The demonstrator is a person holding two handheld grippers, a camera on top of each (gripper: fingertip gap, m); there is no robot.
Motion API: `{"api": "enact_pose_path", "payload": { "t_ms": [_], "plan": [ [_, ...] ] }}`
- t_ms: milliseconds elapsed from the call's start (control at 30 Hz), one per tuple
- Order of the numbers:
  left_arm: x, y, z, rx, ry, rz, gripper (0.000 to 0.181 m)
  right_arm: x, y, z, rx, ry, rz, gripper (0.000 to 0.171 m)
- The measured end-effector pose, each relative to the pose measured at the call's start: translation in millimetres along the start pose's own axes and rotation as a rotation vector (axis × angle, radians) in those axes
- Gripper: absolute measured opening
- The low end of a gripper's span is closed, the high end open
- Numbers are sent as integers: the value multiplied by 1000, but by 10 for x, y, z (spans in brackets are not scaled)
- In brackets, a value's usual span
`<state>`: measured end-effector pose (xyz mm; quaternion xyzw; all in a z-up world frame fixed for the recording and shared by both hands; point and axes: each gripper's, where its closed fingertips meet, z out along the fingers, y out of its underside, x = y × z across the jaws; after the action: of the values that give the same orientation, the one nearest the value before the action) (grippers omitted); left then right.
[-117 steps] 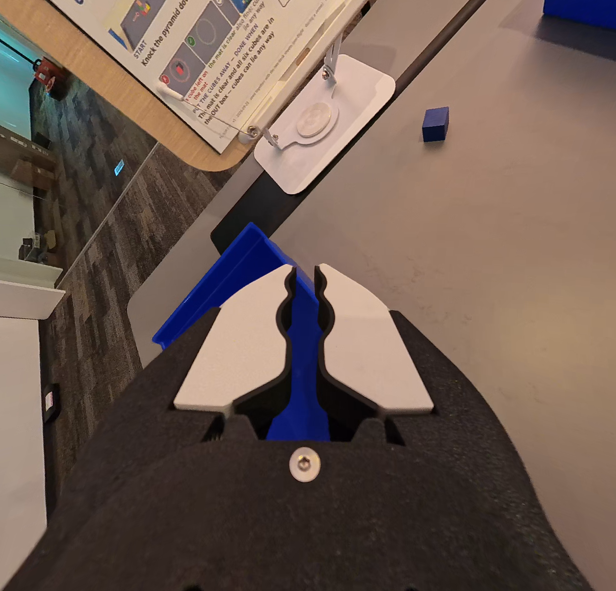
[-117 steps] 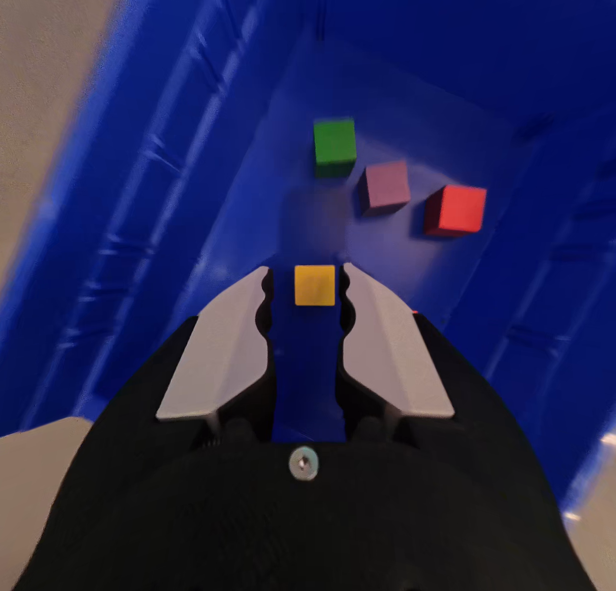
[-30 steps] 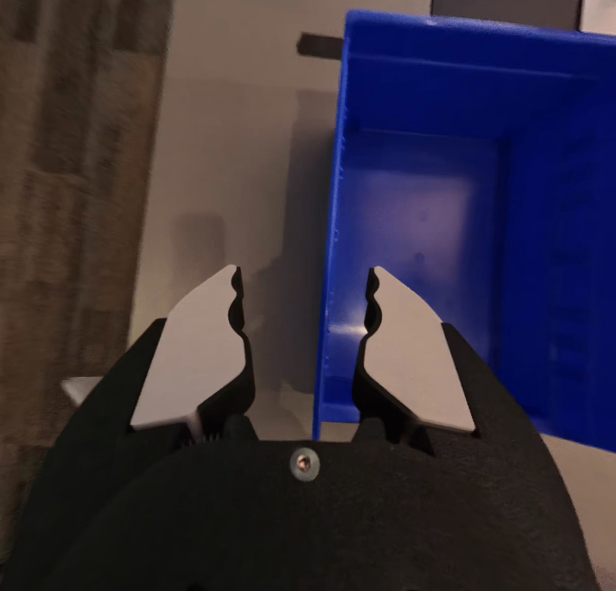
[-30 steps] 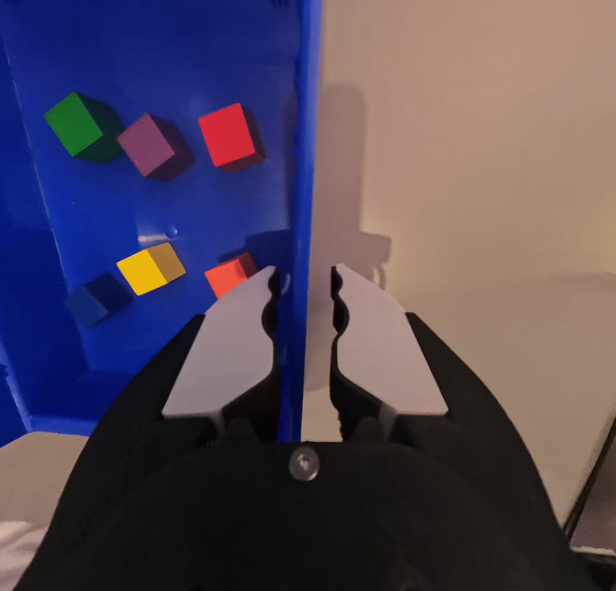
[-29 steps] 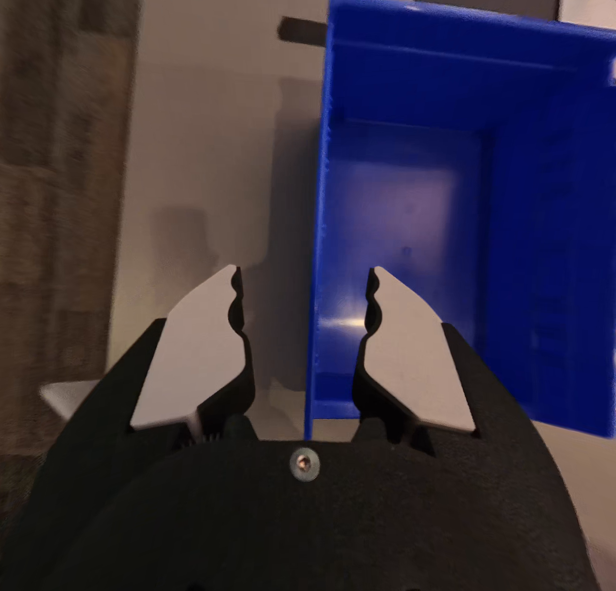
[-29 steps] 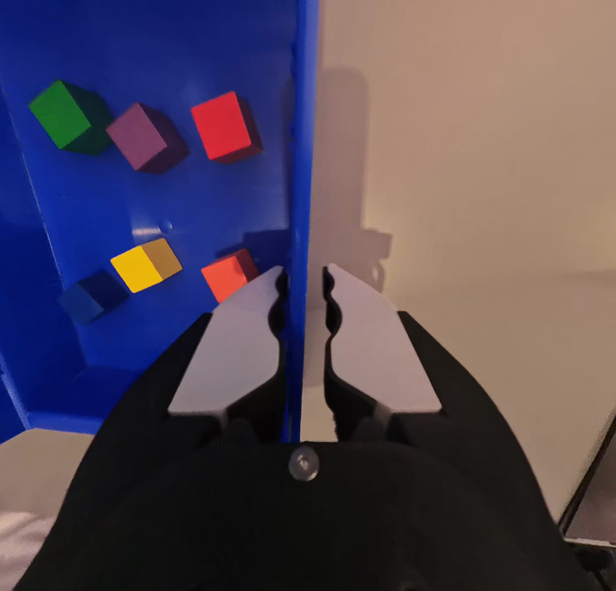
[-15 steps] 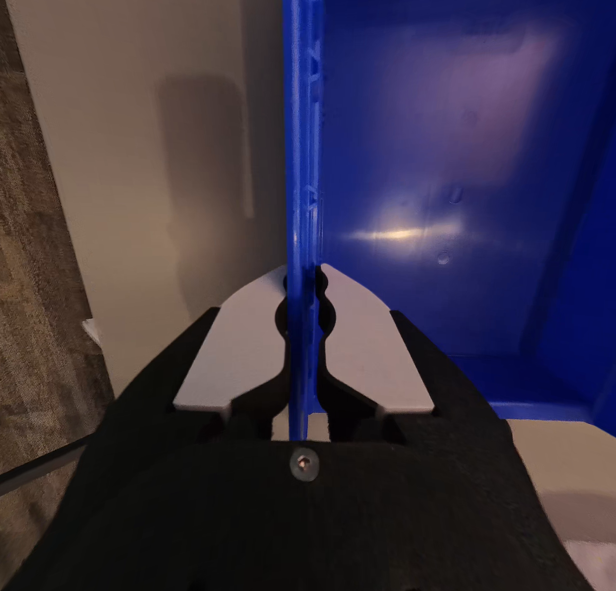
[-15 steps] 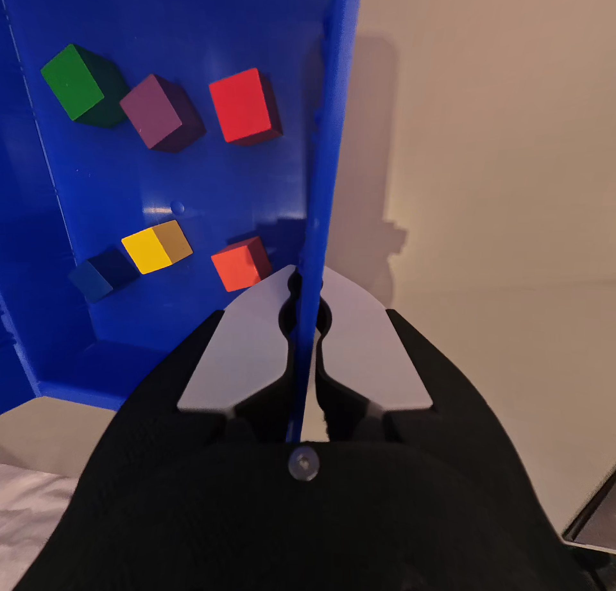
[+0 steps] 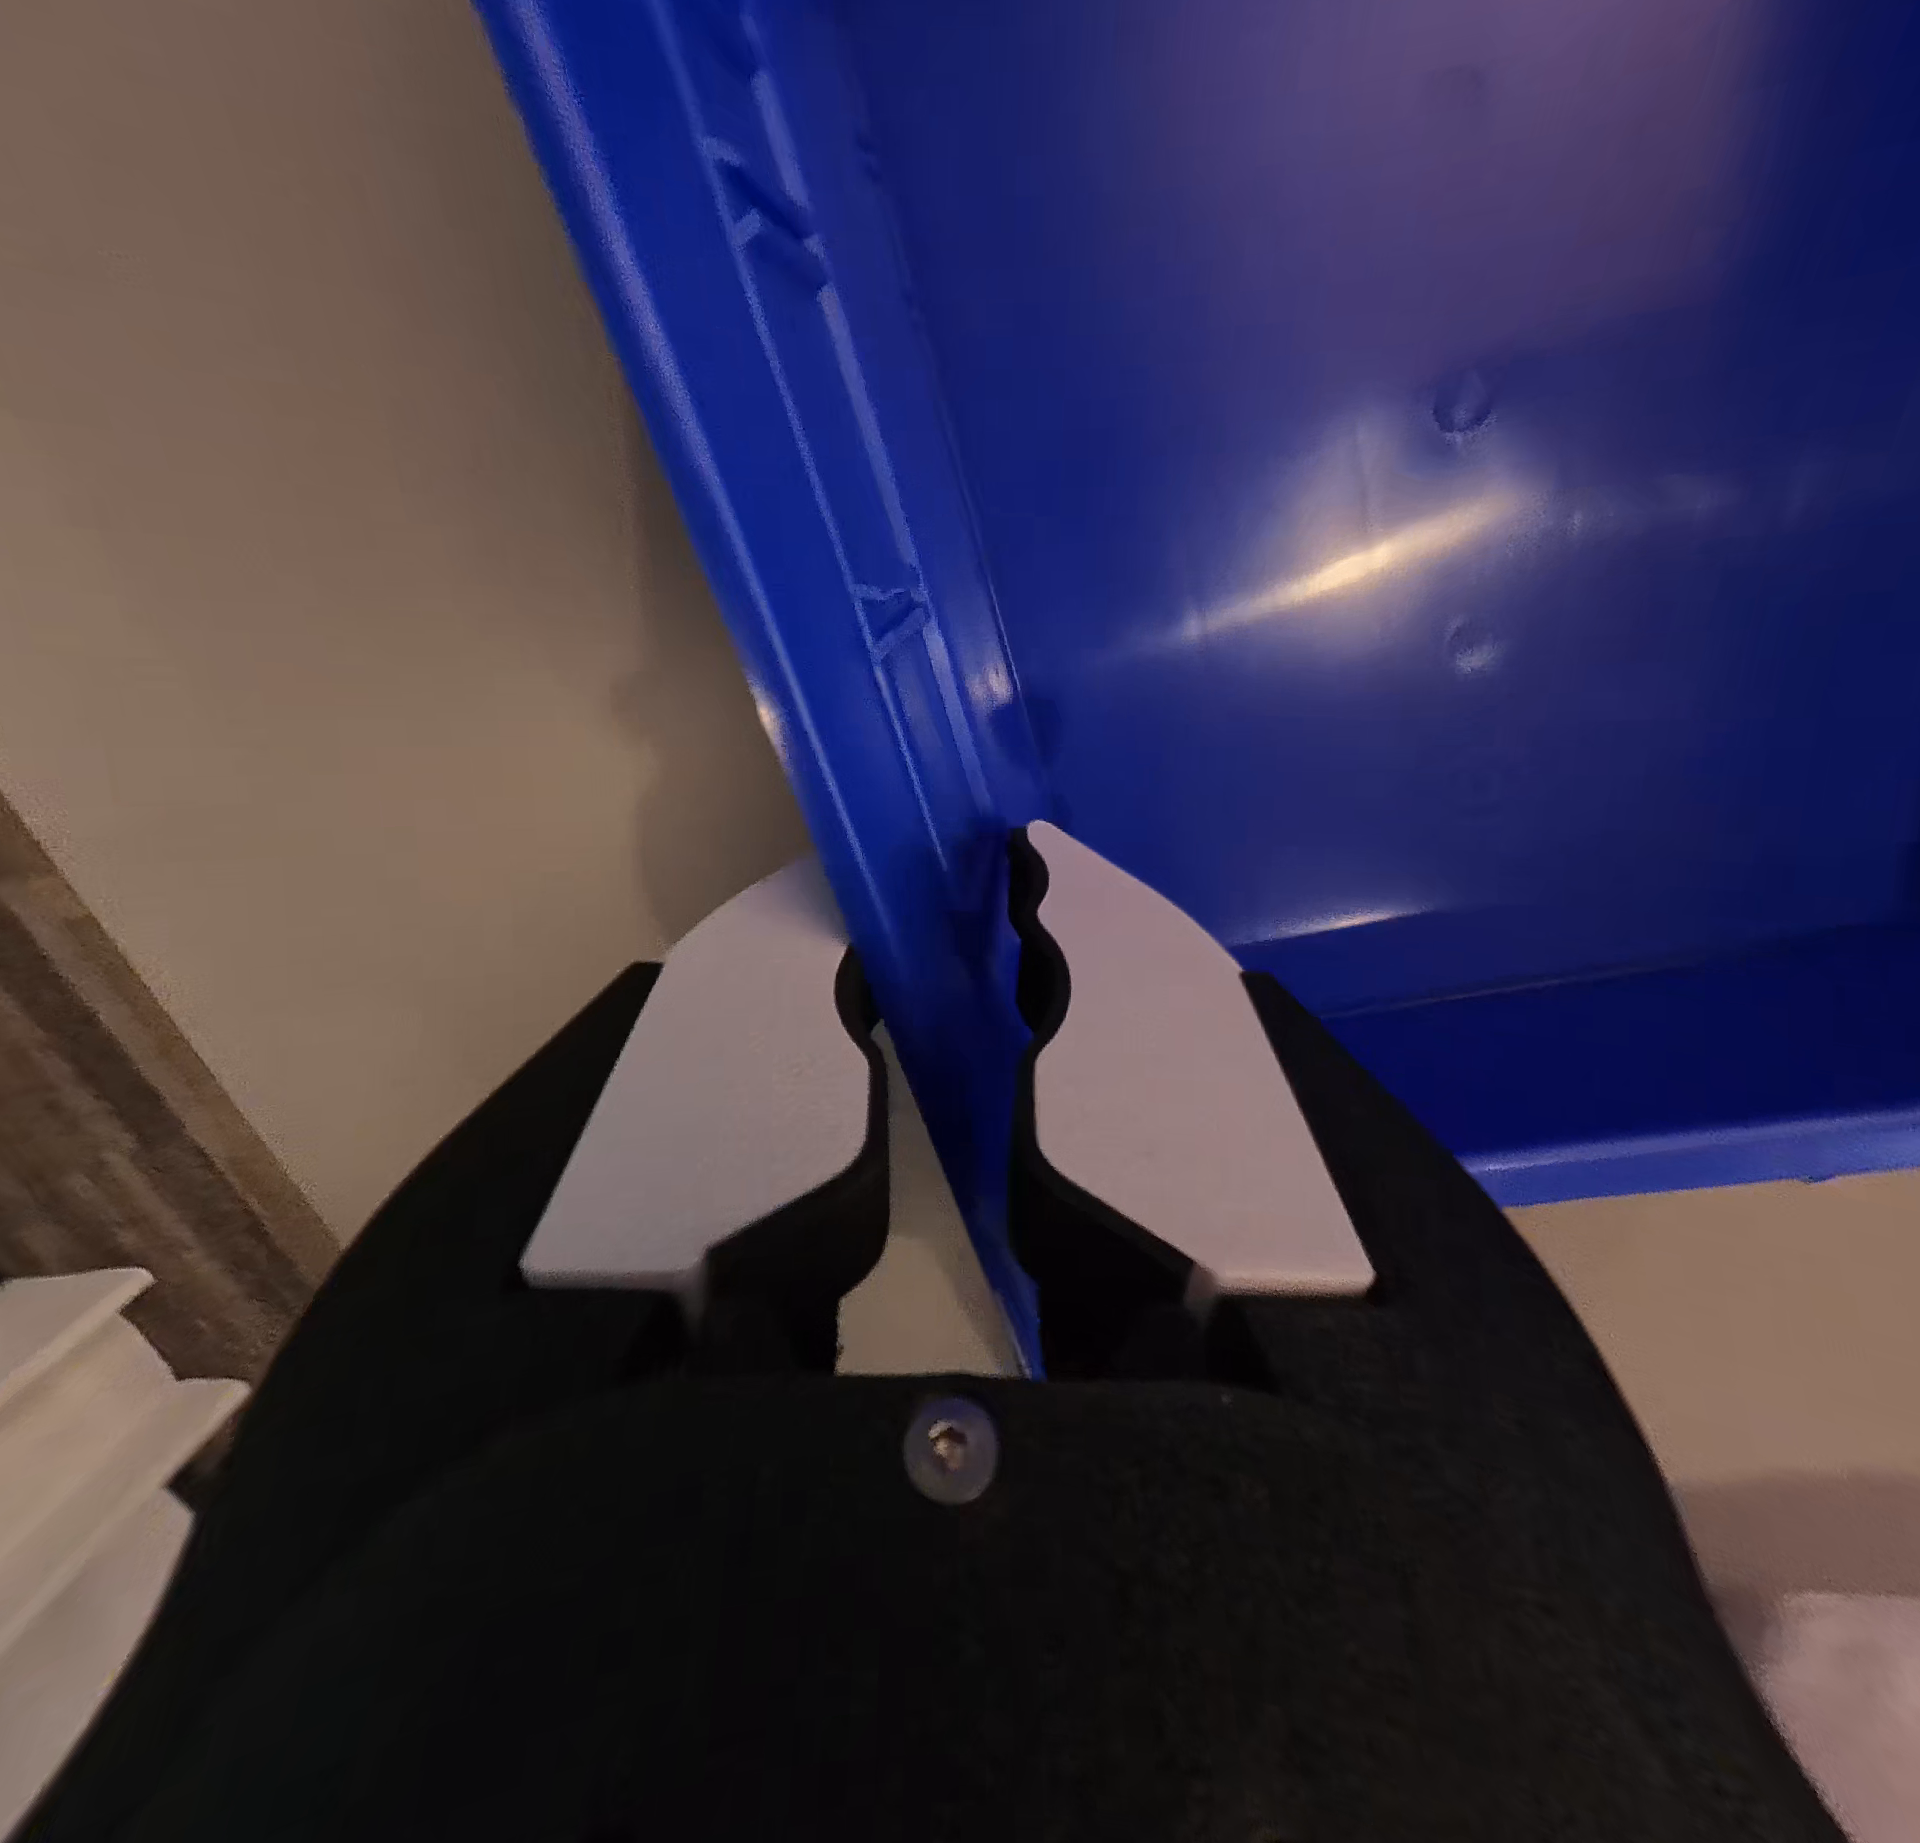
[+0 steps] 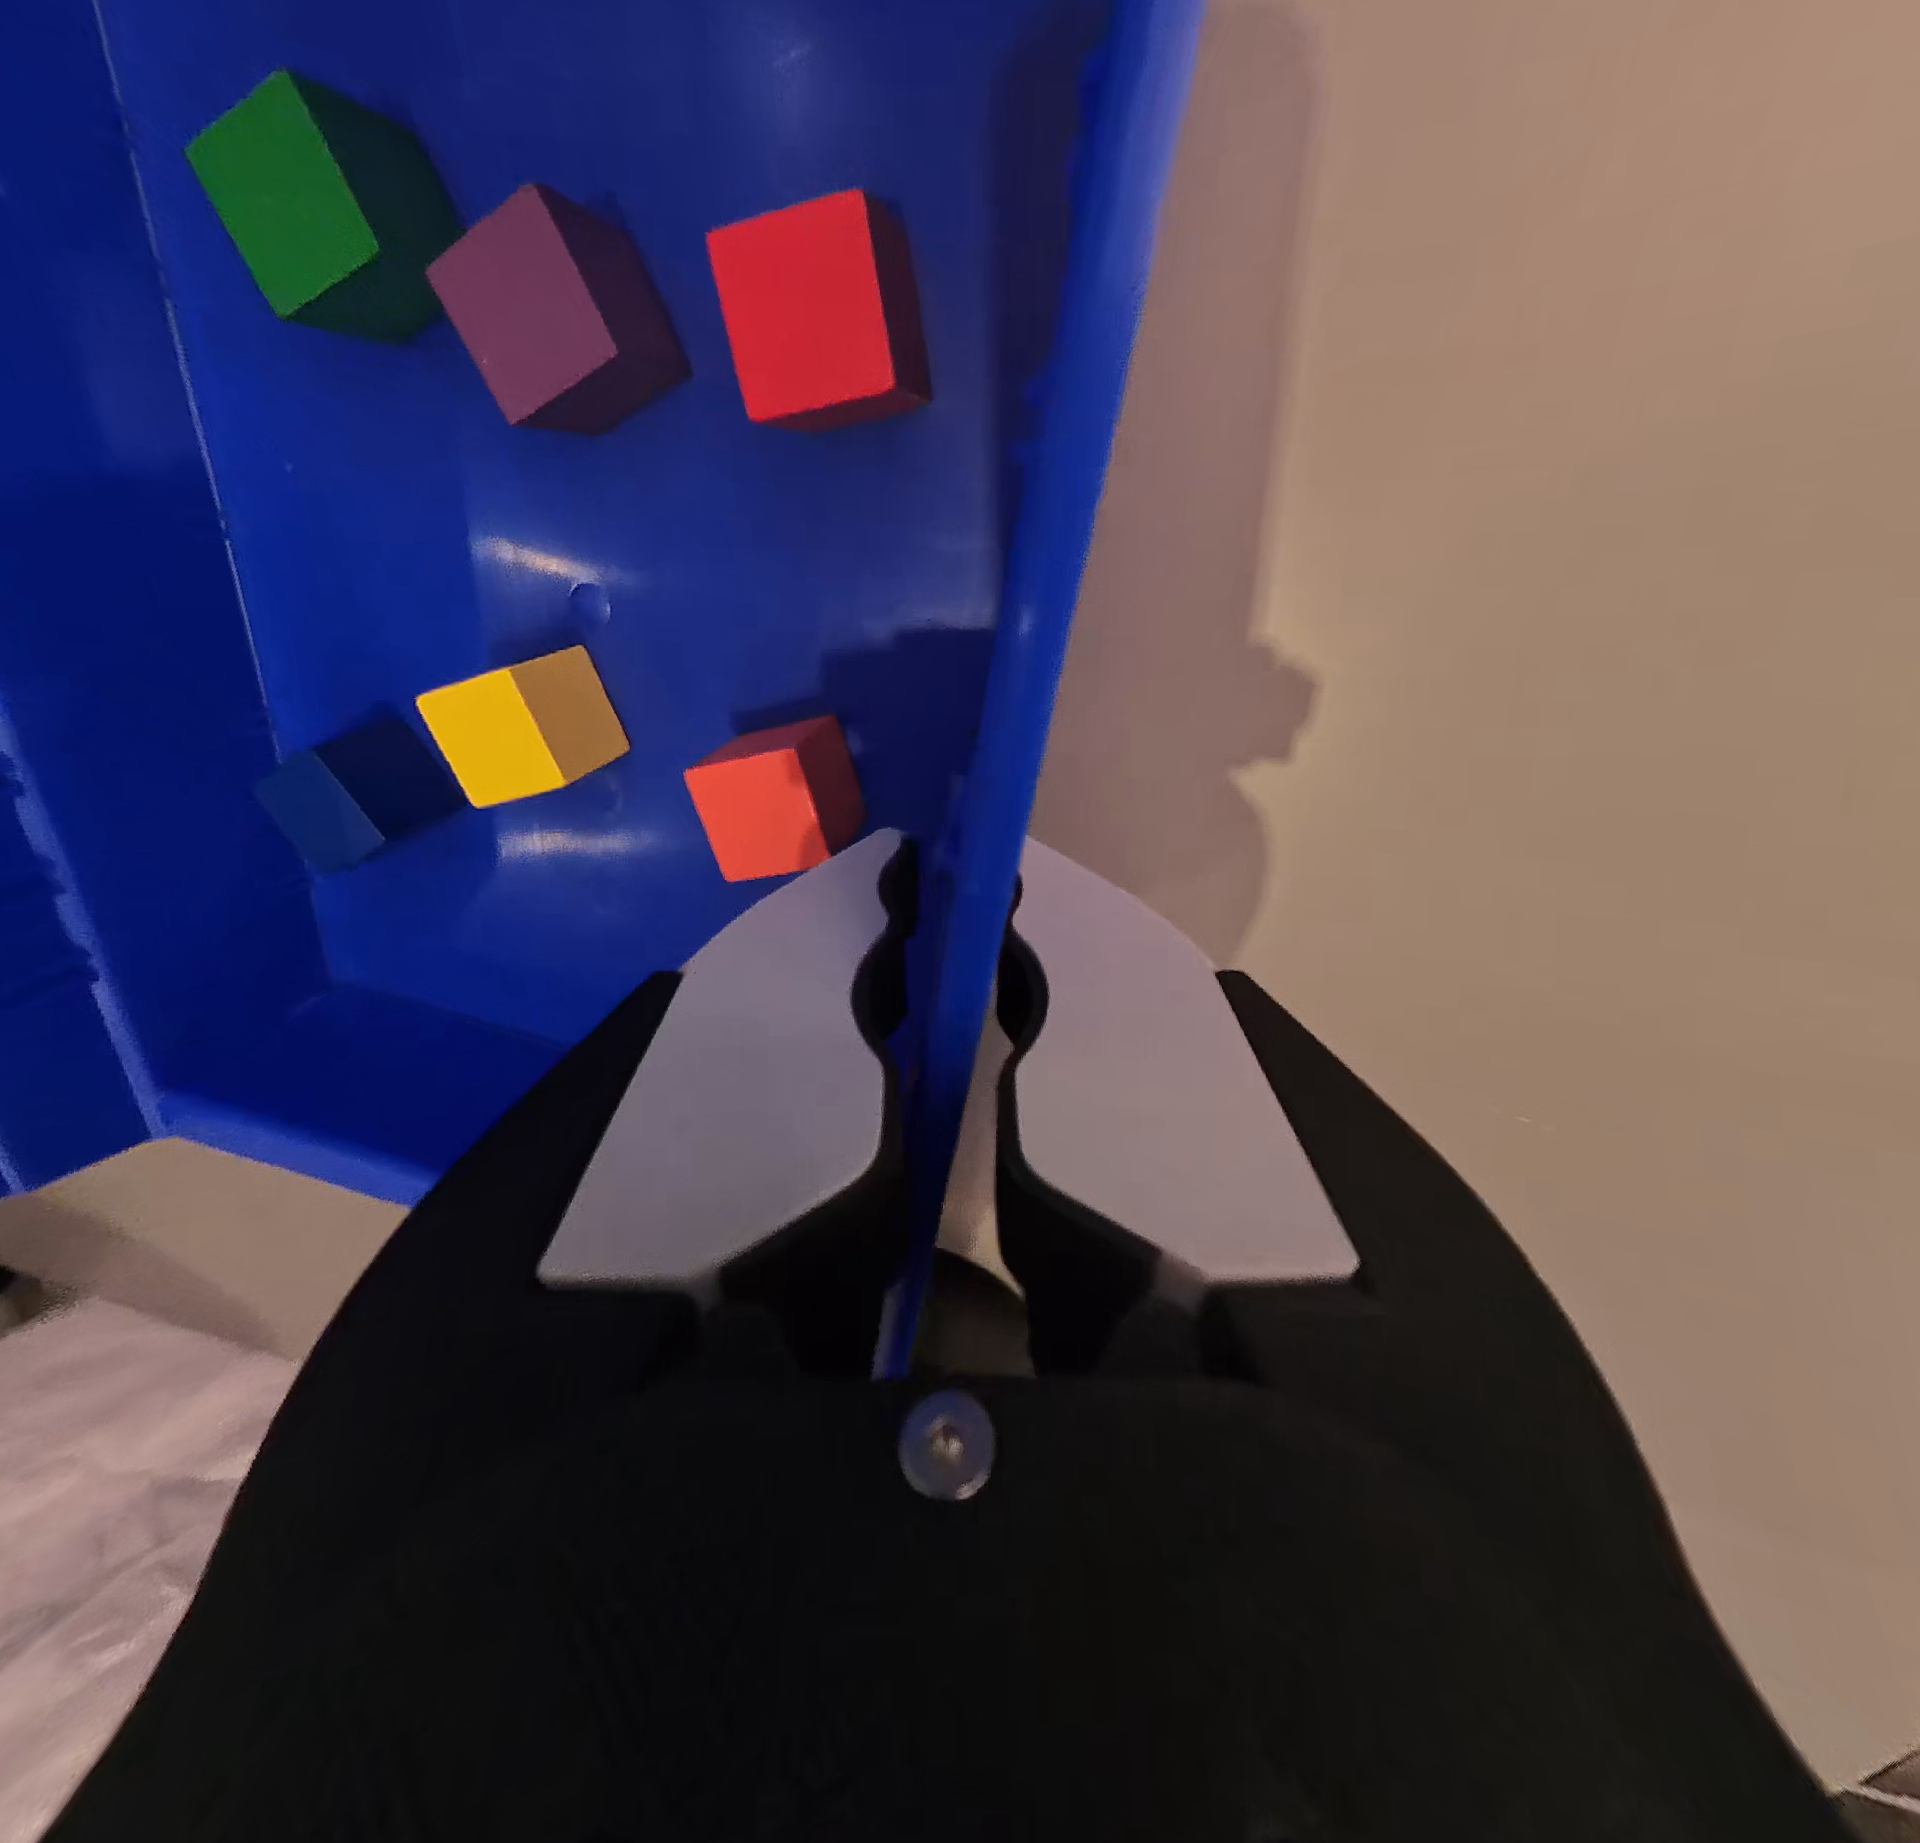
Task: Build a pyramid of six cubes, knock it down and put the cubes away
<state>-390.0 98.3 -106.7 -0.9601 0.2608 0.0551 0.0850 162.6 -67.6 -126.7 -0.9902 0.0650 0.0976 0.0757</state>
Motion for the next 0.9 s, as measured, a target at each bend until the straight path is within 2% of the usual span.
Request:
{"api": "enact_pose_path", "payload": {
  "t_ms": [167, 333, 533, 633, 800, 900],
  "plan": [
    [521, -105, -47, -14, -46, 165, 34, -258, -64, 58, -8, 15, -98, 20],
    [776, -185, -65, -13, -145, 275, 42, -434, -34, 82, -32, -12, -156, 24],
    [1027, -185, -102, 8, -82, 325, 40, -365, -303, -18, 101, 16, -102, 24],
    [1087, -191, -109, 21, -53, 342, 42, -352, -424, -34, 114, 30, -87, 24],
    [1101, -255, -317, 126, 28, 323, 39, -306, -490, 98, -9, 92, -85, 23],
    [1061, -266, -564, 223, 58, 331, 40, -269, -452, 131, -70, 113, -70, 14]
  ]
}}
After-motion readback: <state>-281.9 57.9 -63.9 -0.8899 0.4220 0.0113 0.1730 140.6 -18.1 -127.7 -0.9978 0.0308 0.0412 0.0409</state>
